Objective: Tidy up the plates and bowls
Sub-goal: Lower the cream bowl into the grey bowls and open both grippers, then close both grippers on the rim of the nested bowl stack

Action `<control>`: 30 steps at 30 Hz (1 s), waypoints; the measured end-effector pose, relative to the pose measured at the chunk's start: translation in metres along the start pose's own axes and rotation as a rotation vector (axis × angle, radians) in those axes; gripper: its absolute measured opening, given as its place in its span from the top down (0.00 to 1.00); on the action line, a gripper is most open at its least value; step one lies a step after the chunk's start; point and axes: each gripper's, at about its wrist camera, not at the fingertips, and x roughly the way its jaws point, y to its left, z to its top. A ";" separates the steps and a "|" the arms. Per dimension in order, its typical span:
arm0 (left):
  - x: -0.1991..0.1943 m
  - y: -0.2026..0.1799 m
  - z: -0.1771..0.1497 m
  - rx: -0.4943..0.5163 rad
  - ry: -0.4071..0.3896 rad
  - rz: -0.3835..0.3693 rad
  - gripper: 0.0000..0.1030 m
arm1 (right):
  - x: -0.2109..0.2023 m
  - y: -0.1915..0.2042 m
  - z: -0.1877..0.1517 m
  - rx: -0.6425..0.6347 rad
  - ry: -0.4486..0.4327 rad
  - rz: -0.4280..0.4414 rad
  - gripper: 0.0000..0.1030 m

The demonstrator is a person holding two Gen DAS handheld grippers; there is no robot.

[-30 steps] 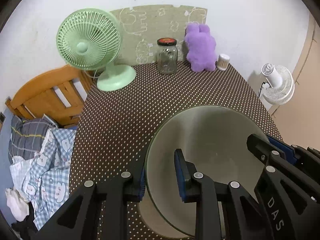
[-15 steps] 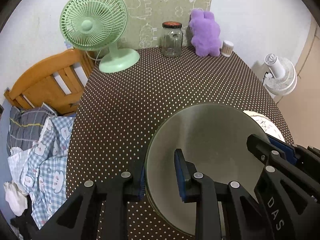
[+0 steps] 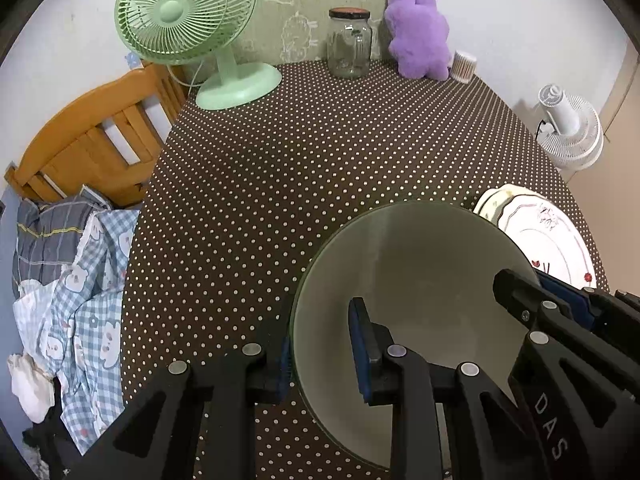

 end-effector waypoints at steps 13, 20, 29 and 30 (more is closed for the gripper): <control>0.012 0.002 -0.003 -0.001 0.025 0.002 0.77 | 0.017 0.007 0.001 -0.005 0.033 0.000 0.83; 0.010 0.005 -0.004 -0.015 0.037 -0.046 0.66 | 0.018 0.005 0.001 0.000 0.051 0.032 0.79; -0.006 0.010 -0.001 -0.024 0.014 -0.075 0.36 | 0.004 -0.007 0.003 0.021 0.049 0.084 0.47; -0.007 0.011 0.000 -0.024 0.011 -0.081 0.33 | 0.001 -0.009 0.003 0.024 0.038 0.080 0.41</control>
